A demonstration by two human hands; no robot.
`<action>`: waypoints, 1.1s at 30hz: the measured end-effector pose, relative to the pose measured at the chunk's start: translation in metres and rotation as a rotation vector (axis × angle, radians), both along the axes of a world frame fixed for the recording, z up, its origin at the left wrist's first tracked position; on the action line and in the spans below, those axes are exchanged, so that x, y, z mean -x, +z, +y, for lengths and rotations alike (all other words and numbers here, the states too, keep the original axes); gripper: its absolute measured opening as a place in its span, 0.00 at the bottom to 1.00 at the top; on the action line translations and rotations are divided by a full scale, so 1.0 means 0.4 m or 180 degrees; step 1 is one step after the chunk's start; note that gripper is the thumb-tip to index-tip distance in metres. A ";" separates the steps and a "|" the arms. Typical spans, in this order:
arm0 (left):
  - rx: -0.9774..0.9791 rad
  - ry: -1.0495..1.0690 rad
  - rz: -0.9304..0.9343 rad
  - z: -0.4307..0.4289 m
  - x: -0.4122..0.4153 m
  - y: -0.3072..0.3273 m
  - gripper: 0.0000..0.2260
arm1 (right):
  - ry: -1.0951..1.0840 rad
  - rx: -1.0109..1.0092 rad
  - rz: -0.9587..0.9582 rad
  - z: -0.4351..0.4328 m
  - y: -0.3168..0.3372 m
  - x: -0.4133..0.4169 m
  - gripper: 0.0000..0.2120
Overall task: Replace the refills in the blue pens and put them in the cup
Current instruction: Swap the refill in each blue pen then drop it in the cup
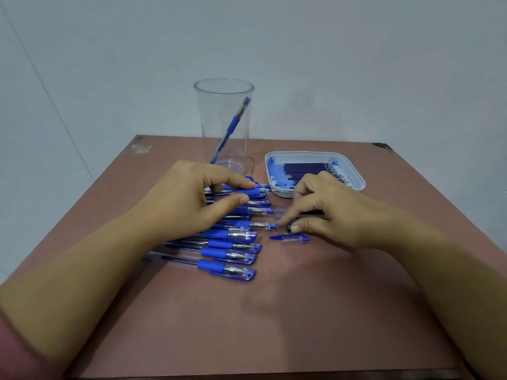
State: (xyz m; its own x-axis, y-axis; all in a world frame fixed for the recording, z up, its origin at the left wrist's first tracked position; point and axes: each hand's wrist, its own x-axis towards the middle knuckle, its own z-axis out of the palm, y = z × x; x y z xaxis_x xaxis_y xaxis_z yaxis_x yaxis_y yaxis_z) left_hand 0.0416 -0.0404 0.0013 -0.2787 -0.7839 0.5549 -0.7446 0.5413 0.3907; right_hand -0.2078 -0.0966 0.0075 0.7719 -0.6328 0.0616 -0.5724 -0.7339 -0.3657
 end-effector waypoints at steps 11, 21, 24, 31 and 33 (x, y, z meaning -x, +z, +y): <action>0.0007 -0.0021 0.0028 0.000 -0.002 0.000 0.10 | -0.0477 -0.0423 -0.1681 0.014 0.003 -0.002 0.10; 0.0094 -0.0088 0.0033 0.002 0.004 -0.001 0.10 | -0.0492 -0.0371 -0.2014 0.026 -0.006 -0.036 0.14; 0.0126 -0.0169 0.0038 0.002 0.008 -0.006 0.10 | -0.0442 -0.0373 -0.2002 0.027 -0.012 -0.044 0.13; 0.0205 -0.0141 0.0004 -0.002 0.007 -0.013 0.11 | -0.0354 -0.0245 -0.1846 0.021 -0.024 -0.051 0.06; 0.0187 -0.0137 0.0013 -0.002 0.008 -0.013 0.11 | -0.0306 -0.0172 -0.1687 0.021 -0.023 -0.049 0.03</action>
State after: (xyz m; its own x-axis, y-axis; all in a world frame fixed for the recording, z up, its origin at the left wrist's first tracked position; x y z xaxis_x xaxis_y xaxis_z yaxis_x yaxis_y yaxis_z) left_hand 0.0384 -0.0412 -0.0040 -0.3092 -0.7373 0.6007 -0.7185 0.5949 0.3603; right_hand -0.1883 -0.0883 -0.0016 0.5822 -0.7121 0.3924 -0.3629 -0.6595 -0.6583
